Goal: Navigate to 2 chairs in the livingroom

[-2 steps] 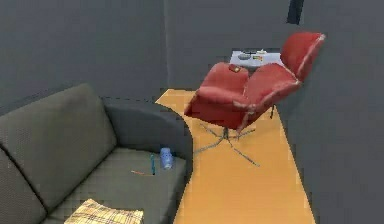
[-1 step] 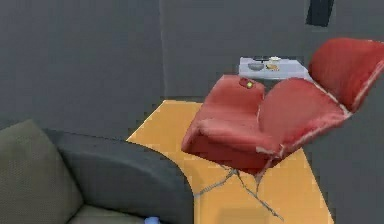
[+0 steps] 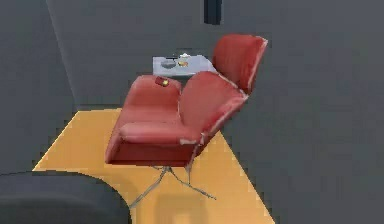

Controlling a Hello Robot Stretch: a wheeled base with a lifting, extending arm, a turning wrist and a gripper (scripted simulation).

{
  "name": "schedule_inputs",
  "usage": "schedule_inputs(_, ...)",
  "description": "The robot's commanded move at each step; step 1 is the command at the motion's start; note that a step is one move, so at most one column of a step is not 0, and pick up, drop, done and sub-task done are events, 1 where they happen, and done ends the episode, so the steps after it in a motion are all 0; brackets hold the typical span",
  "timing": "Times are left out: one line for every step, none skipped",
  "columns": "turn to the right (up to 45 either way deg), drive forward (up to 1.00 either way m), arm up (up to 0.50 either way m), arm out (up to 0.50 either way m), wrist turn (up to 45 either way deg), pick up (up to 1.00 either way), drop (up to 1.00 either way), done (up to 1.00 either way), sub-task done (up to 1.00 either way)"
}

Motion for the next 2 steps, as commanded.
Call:
schedule_inputs(0.0,0.05,0.00,0.00,0.0,0.00,0.00,0.00,0.00)
schedule_inputs(0.0,0.00,0.00,0.00,0.0,0.00,0.00,1.00,0.00)
